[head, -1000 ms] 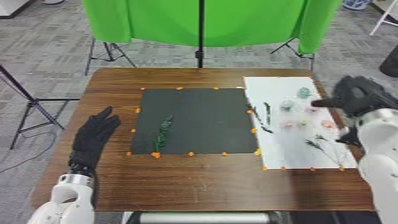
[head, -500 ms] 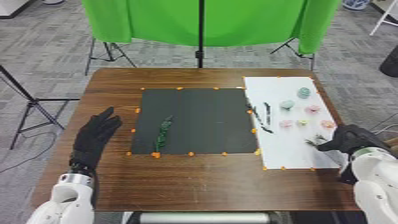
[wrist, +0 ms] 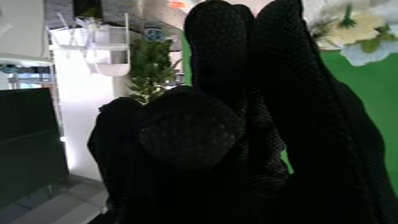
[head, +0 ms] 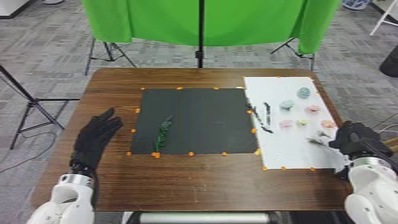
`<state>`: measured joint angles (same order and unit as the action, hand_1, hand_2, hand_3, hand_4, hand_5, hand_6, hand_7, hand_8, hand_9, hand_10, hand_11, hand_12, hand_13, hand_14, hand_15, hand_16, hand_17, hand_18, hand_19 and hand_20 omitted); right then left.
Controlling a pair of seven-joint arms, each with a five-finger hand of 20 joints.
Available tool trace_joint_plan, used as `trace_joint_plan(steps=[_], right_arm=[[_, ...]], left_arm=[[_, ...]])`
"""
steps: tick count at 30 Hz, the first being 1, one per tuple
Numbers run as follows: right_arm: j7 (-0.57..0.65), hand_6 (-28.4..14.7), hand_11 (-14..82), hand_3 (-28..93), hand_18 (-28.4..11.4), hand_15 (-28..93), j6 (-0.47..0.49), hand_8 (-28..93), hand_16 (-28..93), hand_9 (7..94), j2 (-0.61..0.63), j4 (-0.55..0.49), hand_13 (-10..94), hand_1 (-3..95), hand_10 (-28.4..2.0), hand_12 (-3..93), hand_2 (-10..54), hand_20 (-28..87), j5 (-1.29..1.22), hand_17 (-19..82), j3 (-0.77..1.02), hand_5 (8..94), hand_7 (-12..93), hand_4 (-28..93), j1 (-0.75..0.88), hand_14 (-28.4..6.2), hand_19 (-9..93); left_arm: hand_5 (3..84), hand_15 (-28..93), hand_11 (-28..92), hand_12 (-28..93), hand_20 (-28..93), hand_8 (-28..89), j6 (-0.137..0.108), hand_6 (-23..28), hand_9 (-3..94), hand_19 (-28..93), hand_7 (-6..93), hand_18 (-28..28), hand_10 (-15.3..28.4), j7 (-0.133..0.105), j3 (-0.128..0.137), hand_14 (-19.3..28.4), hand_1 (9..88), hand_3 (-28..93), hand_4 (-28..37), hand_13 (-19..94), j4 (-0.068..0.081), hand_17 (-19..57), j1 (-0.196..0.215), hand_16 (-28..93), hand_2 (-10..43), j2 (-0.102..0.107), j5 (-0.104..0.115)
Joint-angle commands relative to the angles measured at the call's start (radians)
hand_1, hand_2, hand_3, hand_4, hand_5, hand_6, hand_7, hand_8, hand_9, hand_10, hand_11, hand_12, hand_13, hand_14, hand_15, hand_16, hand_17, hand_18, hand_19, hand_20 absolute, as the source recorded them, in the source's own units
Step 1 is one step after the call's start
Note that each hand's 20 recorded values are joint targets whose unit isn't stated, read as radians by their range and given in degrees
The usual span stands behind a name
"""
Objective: Arrange flowers
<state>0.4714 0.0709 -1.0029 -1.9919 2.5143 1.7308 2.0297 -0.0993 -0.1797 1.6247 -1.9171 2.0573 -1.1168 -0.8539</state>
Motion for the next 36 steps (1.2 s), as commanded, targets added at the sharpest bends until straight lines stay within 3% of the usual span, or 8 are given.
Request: trace_joint_plan(steps=[1, 8, 18, 30, 36], right_arm=[[-0.006, 0.6, 31.4, 48, -9.8, 58, -0.056, 16, 32, 91.3, -0.006, -0.111, 94, 62.9, -9.8, 24.4, -9.5, 52, -0.086, 68, -0.032, 81.7, 26, -17, -0.082, -0.5, 93], [0.006, 0.3, 32.0, 46, -9.6, 58, -0.04, 17, 32, 90.9, -0.044, -0.161, 94, 63.9, -10.0, 24.1, -9.5, 52, -0.192, 68, -0.268, 81.8, 25, -14, -0.291, -0.2, 93], [0.001, -0.4, 32.6, 39, -9.2, 57, 0.043, 16, 33, 90.2, -0.291, -0.032, 94, 66.9, -10.2, 23.9, -9.2, 52, -0.238, 68, -0.561, 81.2, 25, -9, -0.434, 0.0, 93], [0.005, -1.1, 34.0, 19, -8.7, 57, 0.076, 15, 34, 88.7, -0.472, 0.118, 93, 74.9, -10.5, 23.3, -3.6, 52, -0.171, 67, -0.67, 80.0, 26, 3, -0.436, 0.2, 93], [0.002, -1.2, 34.4, 17, -8.5, 57, 0.069, 15, 34, 88.7, -0.504, 0.132, 92, 75.7, -10.6, 23.3, -3.0, 52, -0.152, 67, -0.682, 79.7, 26, 4, -0.423, 0.3, 93]], left_arm=[[42.5, 9, 14, 15, 19, -4, 0.012, 6.1, 42.3, 2, 4.8, 11.9, 13.8, 0.014, 0.006, 16.2, 20.6, 65, -24.9, 34, -0.005, 6.5, 0.017, 6, -4.1, -0.003, -0.002], [42.6, 10, 14, 15, 19, -4, 0.023, 6.1, 42.6, 2, 4.8, 11.9, 13.9, 0.026, 0.001, 16.2, 20.5, 65, -25.0, 34, 0.001, 6.5, 0.004, 6, -3.9, -0.001, -0.005], [42.6, 10, 15, 15, 19, -4, 0.036, 6.1, 43.0, 2, 4.9, 12.0, 14.0, 0.044, -0.001, 16.4, 20.4, 65, -25.1, 34, 0.006, 6.4, 0.0, 6, -4.2, -0.003, -0.009], [42.9, 11, 16, 14, 18, -5, 0.051, 6.2, 43.4, 2, 5.3, 12.2, 14.2, 0.056, -0.002, 16.6, 20.1, 65, -25.2, 34, 0.004, 6.3, 0.001, 5, -4.3, 0.0, -0.014], [42.9, 11, 16, 14, 18, -5, 0.058, 6.2, 43.5, 2, 5.4, 12.2, 14.4, 0.06, -0.002, 16.7, 20.0, 65, -25.4, 34, 0.006, 6.2, -0.004, 5, -4.4, 0.004, -0.016]])
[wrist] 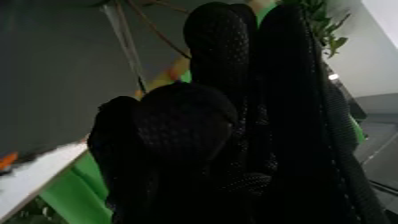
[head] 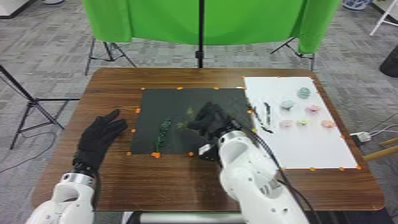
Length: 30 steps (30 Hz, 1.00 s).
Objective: Arrange flowers
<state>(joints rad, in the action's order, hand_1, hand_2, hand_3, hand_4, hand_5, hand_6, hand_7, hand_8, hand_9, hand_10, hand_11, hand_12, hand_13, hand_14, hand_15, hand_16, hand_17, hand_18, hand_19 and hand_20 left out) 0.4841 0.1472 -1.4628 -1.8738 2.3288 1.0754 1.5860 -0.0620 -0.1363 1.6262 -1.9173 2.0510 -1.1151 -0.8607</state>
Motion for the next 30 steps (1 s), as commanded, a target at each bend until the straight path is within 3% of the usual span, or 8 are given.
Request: trace_joint_plan(steps=[1, 7, 30], right_arm=[[-0.012, -1.1, 34.4, 17, -8.5, 57, -0.007, 15, 34, 88.8, -0.046, 0.018, 93, 75.7, -10.6, 23.2, -3.1, 52, 0.034, 67, -0.026, 79.8, 26, 4, 0.023, 0.3, 93], [-0.02, -1.5, 34.5, 17, -8.6, 57, -0.015, 15, 34, 89.0, -0.069, 0.052, 93, 74.4, -10.8, 23.3, -3.3, 51, 0.034, 68, -0.017, 79.8, 26, 5, 0.024, 0.2, 93], [-0.071, -2.6, 36.9, 14, -9.0, 55, 0.011, 12, 34, 88.2, -0.08, 0.074, 93, 70.3, -11.0, 24.0, -3.1, 49, 0.025, 67, -0.012, 74.6, 22, 6, 0.034, -0.3, 93]], left_arm=[[42.9, 12, 16, 14, 18, -5, 0.021, 6.2, 43.5, 3, 5.3, 12.3, 14.4, 0.017, -0.005, 16.7, 20.1, 65, -25.5, 34, 0.007, 6.2, 0.0, 5, -4.4, 0.002, -0.009], [42.6, 12, 16, 14, 18, -5, 0.043, 6.0, 43.5, 3, 5.2, 12.4, 14.3, 0.031, -0.006, 16.8, 19.8, 65, -25.4, 34, 0.012, 6.1, -0.007, 5, -4.4, 0.0, -0.012], [42.0, 11, 15, 14, 18, -4, 0.065, 5.8, 43.4, 3, 4.5, 12.8, 14.4, 0.051, -0.004, 16.9, 19.7, 65, -24.8, 34, 0.017, 5.7, -0.013, 5, -4.2, -0.003, -0.02]])
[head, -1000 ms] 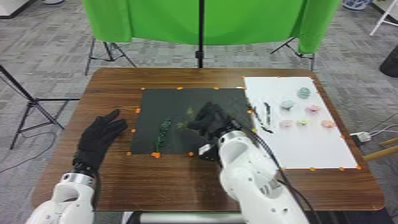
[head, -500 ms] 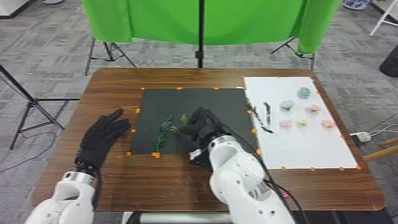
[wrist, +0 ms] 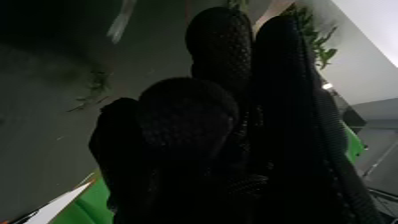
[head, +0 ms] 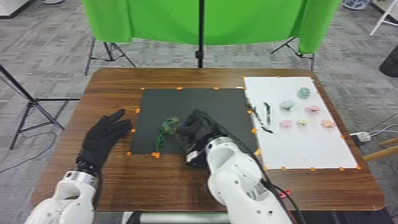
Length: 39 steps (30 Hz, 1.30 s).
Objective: Arrange flowers
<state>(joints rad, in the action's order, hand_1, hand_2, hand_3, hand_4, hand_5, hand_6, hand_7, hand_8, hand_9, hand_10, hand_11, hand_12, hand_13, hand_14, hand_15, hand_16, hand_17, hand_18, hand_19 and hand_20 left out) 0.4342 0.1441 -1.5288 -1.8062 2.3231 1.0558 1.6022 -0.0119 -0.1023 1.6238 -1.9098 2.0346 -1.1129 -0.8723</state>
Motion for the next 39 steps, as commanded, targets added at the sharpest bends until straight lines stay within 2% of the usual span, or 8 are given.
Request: trace_joint_plan(steps=[1, 5, 13, 21, 25, 27, 32, 39], right_arm=[[-0.024, -2.6, 36.9, 14, -9.2, 55, 0.018, 12, 34, 88.2, -0.014, 0.007, 93, 70.1, -11.0, 24.0, -3.3, 49, 0.038, 67, 0.011, 74.6, 21, 6, 0.02, -0.4, 93], [-0.029, -2.0, 36.9, 22, -9.6, 55, 0.019, 13, 34, 88.8, -0.014, 0.009, 93, 66.2, -10.8, 24.3, -6.7, 50, 0.042, 67, 0.021, 75.1, 21, 2, 0.02, -0.7, 93], [-0.04, -2.1, 37.1, 20, -9.7, 55, -0.008, 13, 34, 88.7, -0.017, -0.002, 93, 66.2, -10.8, 24.4, -6.4, 50, 0.059, 66, 0.033, 75.2, 21, 3, 0.022, -1.0, 93], [-0.069, -1.3, 37.4, 43, -10.7, 56, -0.096, 10, 33, 88.8, 0.001, -0.055, 93, 50.8, -10.9, 24.9, -8.3, 51, 0.124, 66, 0.097, 74.9, 21, -8, -0.001, -1.5, 93], [-0.034, -1.1, 37.1, 47, -11.4, 57, -0.153, 6, 34, 87.5, 0.083, -0.063, 91, 46.7, -11.1, 25.0, -7.0, 51, 0.189, 65, 0.163, 74.4, 21, -10, -0.054, -2.4, 93], [0.013, -1.0, 34.4, 49, -12.2, 57, -0.09, 5, 34, 86.0, 0.124, -0.06, 90, 45.5, -11.8, 24.5, -7.5, 52, 0.238, 63, 0.208, 73.1, 21, -9, -0.092, -3.0, 93], [0.077, -1.9, 32.1, 54, -13.2, 59, 0.187, -7, 33, 82.3, 0.218, -0.047, 86, 36.8, -13.3, 25.8, -9.4, 52, 0.275, 60, 0.297, 68.4, 17, -11, -0.155, -4.4, 93], [0.1, -4.0, 38.3, 52, -13.2, 60, 0.356, -7, 32, 83.8, 0.255, 0.02, 88, 28.4, -13.9, 27.5, -9.5, 54, 0.299, 61, 0.321, 67.4, 12, -11, -0.197, -4.6, 93]], left_arm=[[42.0, 11, 15, 14, 18, -4, 0.014, 5.8, 43.5, 3, 4.5, 12.9, 14.3, 0.018, -0.001, 16.9, 19.7, 65, -24.7, 34, 0.008, 5.7, 0.006, 5, -4.1, -0.006, -0.007], [41.9, 11, 15, 14, 18, -4, 0.015, 5.7, 43.2, 3, 4.3, 12.9, 14.3, 0.02, 0.001, 16.8, 19.7, 65, -24.4, 34, 0.009, 5.6, 0.007, 5, -4.2, -0.006, -0.007], [41.9, 11, 15, 14, 18, -4, 0.019, 5.9, 43.3, 2, 4.1, 12.9, 14.4, 0.021, -0.001, 16.9, 19.9, 64, -24.4, 34, 0.007, 5.5, 0.008, 5, -4.2, -0.006, -0.01], [41.8, 10, 14, 14, 18, -4, 0.022, 5.8, 43.0, 2, 3.8, 12.8, 14.2, 0.024, 0.002, 16.8, 19.9, 64, -24.1, 34, 0.007, 5.5, 0.008, 5, -4.0, -0.008, -0.009], [41.8, 10, 14, 15, 18, -4, 0.021, 5.9, 43.0, 2, 3.7, 12.8, 14.4, 0.026, 0.006, 16.8, 20.0, 64, -24.1, 34, 0.006, 5.5, 0.01, 6, -3.9, -0.007, -0.007], [41.8, 10, 14, 15, 18, -4, 0.018, 5.8, 42.9, 2, 3.7, 12.8, 14.3, 0.026, 0.009, 16.8, 20.1, 64, -24.0, 34, 0.005, 5.5, 0.013, 6, -3.9, -0.005, -0.005], [41.7, 9, 13, 15, 18, -4, 0.011, 5.8, 42.9, 2, 3.7, 12.8, 14.2, 0.025, 0.012, 16.7, 20.1, 64, -23.9, 34, -0.001, 5.5, 0.022, 6, -3.9, -0.008, -0.006], [41.7, 9, 13, 15, 18, -4, 0.015, 5.9, 42.9, 2, 3.4, 12.8, 14.2, 0.023, 0.01, 16.7, 20.1, 64, -23.9, 34, -0.001, 5.5, 0.019, 6, -3.9, -0.012, -0.009]])
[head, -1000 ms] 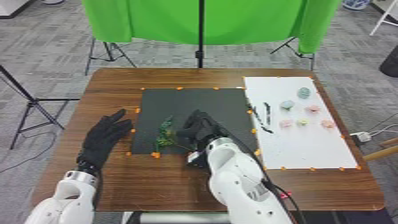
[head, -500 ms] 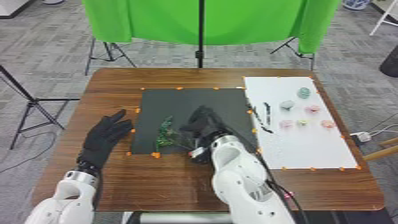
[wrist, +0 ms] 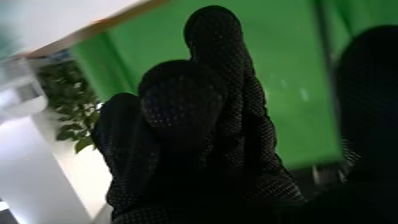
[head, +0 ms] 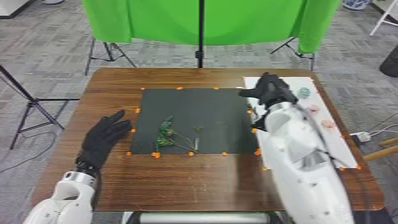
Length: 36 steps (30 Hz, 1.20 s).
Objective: Arrange flowers
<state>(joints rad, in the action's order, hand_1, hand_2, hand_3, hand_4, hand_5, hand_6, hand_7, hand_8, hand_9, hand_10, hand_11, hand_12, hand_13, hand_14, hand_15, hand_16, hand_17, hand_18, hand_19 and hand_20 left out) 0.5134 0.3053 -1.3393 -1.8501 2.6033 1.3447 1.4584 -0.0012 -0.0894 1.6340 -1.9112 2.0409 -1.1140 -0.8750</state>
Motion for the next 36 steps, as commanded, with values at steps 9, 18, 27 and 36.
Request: trace_joint_plan(steps=[9, 18, 27, 36], right_arm=[[0.025, -5.3, 40.6, 50, -11.9, 60, 0.264, -7, 33, 85.7, 0.046, 0.141, 91, 24.4, -13.3, 28.0, -9.5, 56, 0.041, 65, 0.013, 69.1, 10, -12, -0.077, -3.2, 93], [0.027, -6.5, 41.1, 46, -11.1, 60, 0.318, -6, 33, 87.4, 0.04, 0.165, 92, 21.2, -13.8, 27.5, -9.5, 56, 0.072, 67, -0.021, 73.3, 11, -12, -0.06, -3.0, 93], [-0.085, -5.5, 42.2, 45, -10.3, 59, 0.273, -6, 34, 88.8, 0.053, 0.196, 94, 35.7, -13.0, 27.2, -9.5, 56, 0.25, 69, -0.12, 77.8, 16, -10, -0.008, -2.3, 93], [-0.063, -2.5, 44.7, 47, -9.6, 66, 0.171, 22, 29, 91.9, 0.03, 0.218, 94, 58.4, -10.6, 27.3, -9.5, 57, 0.181, 72, -0.095, 82.9, 24, 1, 0.021, -1.7, 93]], left_arm=[[41.8, 9, 13, 15, 18, -4, 0.0, 6.0, 42.6, 2, 3.3, 12.8, 14.3, 0.008, -0.003, 16.7, 20.2, 64, -23.9, 34, 0.004, 5.5, 0.006, 6, -3.7, -0.014, -0.007], [41.9, 9, 13, 15, 18, -4, 0.003, 6.1, 42.7, 2, 3.2, 12.8, 14.2, 0.01, 0.001, 16.8, 20.0, 64, -23.8, 34, 0.002, 5.5, 0.011, 6, -3.8, -0.014, -0.007], [42.0, 9, 13, 15, 18, -4, 0.01, 6.2, 42.7, 2, 3.0, 12.8, 14.2, 0.014, 0.001, 16.8, 19.9, 64, -23.9, 34, 0.002, 5.5, 0.009, 6, -3.9, -0.018, -0.009], [41.9, 9, 13, 15, 18, -4, 0.014, 6.2, 42.6, 2, 3.0, 12.7, 14.2, 0.017, 0.003, 16.9, 20.0, 64, -23.8, 34, 0.003, 5.5, 0.008, 6, -3.9, -0.019, -0.008]])
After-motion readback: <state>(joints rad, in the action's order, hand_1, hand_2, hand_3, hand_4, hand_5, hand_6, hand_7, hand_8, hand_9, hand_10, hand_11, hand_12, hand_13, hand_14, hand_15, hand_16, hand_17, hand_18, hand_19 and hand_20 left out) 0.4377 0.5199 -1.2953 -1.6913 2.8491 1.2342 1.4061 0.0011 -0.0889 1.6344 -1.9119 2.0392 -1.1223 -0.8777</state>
